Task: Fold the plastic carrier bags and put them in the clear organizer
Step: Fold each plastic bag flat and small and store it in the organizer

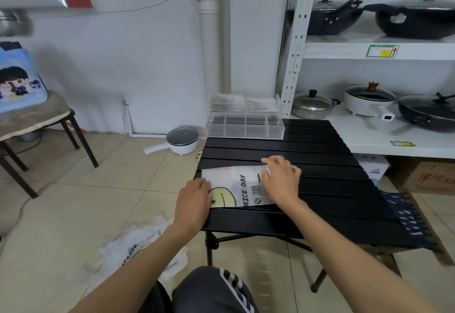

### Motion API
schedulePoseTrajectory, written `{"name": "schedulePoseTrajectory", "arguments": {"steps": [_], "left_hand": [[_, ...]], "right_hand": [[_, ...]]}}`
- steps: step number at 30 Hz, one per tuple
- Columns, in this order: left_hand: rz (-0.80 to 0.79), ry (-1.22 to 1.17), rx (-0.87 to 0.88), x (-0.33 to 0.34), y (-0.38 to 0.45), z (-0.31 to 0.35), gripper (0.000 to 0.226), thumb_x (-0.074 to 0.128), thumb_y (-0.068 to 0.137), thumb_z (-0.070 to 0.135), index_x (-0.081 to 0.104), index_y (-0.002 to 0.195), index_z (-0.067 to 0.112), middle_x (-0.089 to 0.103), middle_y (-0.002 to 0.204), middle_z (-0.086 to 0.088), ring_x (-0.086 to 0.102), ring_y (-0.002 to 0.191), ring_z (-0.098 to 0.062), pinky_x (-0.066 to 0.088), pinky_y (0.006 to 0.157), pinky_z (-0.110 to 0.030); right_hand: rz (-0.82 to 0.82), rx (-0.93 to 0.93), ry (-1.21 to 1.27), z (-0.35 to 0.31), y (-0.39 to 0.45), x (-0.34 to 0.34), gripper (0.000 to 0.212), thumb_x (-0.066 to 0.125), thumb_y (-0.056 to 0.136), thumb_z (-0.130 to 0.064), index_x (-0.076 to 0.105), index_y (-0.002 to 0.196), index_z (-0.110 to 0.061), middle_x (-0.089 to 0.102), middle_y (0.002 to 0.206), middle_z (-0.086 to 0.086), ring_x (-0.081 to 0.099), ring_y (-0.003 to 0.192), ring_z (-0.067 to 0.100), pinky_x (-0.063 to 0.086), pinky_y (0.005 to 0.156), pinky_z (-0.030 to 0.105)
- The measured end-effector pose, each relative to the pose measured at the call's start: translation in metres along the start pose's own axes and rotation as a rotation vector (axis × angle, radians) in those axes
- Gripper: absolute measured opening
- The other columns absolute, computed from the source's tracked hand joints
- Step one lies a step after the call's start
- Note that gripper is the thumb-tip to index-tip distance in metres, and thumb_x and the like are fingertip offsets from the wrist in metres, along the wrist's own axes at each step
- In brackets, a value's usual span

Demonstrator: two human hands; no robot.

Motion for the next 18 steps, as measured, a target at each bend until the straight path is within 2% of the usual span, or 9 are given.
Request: {"name": "schedulePoseTrajectory", "arguments": {"steps": [2,4,5,7,9,11,15,16,18], "left_hand": [[0.01,0.045,0.043,0.0,0.002,0.003,0.022,0.042,0.098,0.026,0.059,0.111,0.02,0.057,0.121,0.004,0.052,0.107,-0.019,0.043,0.087,-0.031],[0.005,0.085,0.066,0.002,0.004,0.005,0.02,0.043,0.097,0.025,0.06,0.107,0.021,0.059,0.117,0.004,0.054,0.105,-0.019,0.043,0.087,-0.031],[0.004,0.097,0.063,0.003,0.005,0.005,0.02,0.045,0.096,0.025,0.061,0.107,0.021,0.06,0.115,0.004,0.055,0.105,-0.019,0.044,0.087,-0.031],[0.003,0.118,0.041,0.003,0.005,0.004,0.018,0.049,0.094,0.024,0.063,0.106,0.021,0.061,0.115,0.004,0.057,0.104,-0.018,0.045,0.087,-0.032],[-0.019,0.133,0.028,0.006,0.004,0.004,0.02,0.049,0.095,0.023,0.061,0.11,0.021,0.06,0.12,0.003,0.056,0.109,-0.018,0.044,0.09,-0.032],[-0.05,0.133,0.03,0.011,0.005,0.005,0.025,0.044,0.097,0.023,0.055,0.119,0.02,0.053,0.129,0.003,0.05,0.118,-0.018,0.04,0.096,-0.032],[-0.071,0.136,0.029,0.012,0.004,0.007,0.032,0.043,0.097,0.02,0.047,0.129,0.019,0.043,0.14,0.001,0.041,0.126,-0.02,0.036,0.099,-0.032],[-0.079,0.139,0.027,0.013,0.004,0.007,0.033,0.043,0.097,0.02,0.046,0.13,0.019,0.042,0.141,0.0,0.04,0.127,-0.02,0.036,0.099,-0.032],[-0.101,0.15,0.022,0.014,0.003,0.008,0.036,0.044,0.097,0.02,0.042,0.133,0.019,0.039,0.143,0.0,0.038,0.128,-0.02,0.035,0.1,-0.032]], "right_hand": [[-0.145,-0.059,-0.014,-0.008,0.018,0.018,0.037,0.042,0.098,-0.033,0.055,0.132,-0.033,0.049,0.137,-0.008,0.043,0.127,0.014,0.012,0.117,0.046],[-0.292,-0.09,0.023,-0.018,0.03,0.035,0.032,0.04,0.099,-0.038,0.063,0.121,-0.033,0.053,0.133,-0.009,0.046,0.126,0.017,0.006,0.118,0.052],[-0.336,-0.086,0.037,-0.022,0.035,0.039,0.032,0.038,0.099,-0.039,0.069,0.104,-0.031,0.058,0.122,-0.008,0.05,0.119,0.018,0.009,0.117,0.054],[-0.34,-0.077,0.001,-0.029,0.045,0.038,0.042,0.036,0.099,-0.04,0.063,0.072,-0.022,0.062,0.091,-0.004,0.056,0.099,0.02,0.025,0.109,0.051],[-0.281,-0.092,-0.024,-0.035,0.054,0.03,0.049,0.037,0.099,-0.042,0.055,0.061,-0.016,0.056,0.069,-0.002,0.055,0.083,0.02,0.032,0.099,0.046],[-0.288,-0.114,0.056,-0.04,0.061,0.028,0.051,0.038,0.1,-0.044,0.054,0.061,-0.014,0.055,0.063,0.0,0.054,0.071,0.016,0.032,0.095,0.043],[-0.53,-0.002,0.495,-0.041,0.058,0.038,0.061,0.045,0.096,-0.057,0.067,0.074,-0.004,0.049,0.047,-0.007,0.047,0.046,0.009,0.045,0.074,0.032],[-0.573,0.003,0.537,-0.044,0.057,0.038,0.061,0.045,0.095,-0.058,0.073,0.078,-0.007,0.052,0.046,-0.008,0.046,0.043,0.007,0.047,0.072,0.031],[-0.644,-0.021,0.555,-0.053,0.056,0.041,0.065,0.042,0.096,-0.058,0.073,0.073,-0.007,0.062,0.05,-0.007,0.052,0.044,0.004,0.049,0.084,0.034]]}}
Point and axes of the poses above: each hand's wrist, its own y-axis towards the middle knuckle, its own x-axis out of the palm, z = x × y, the point moved 9 cm from there along y, towards the middle knuckle
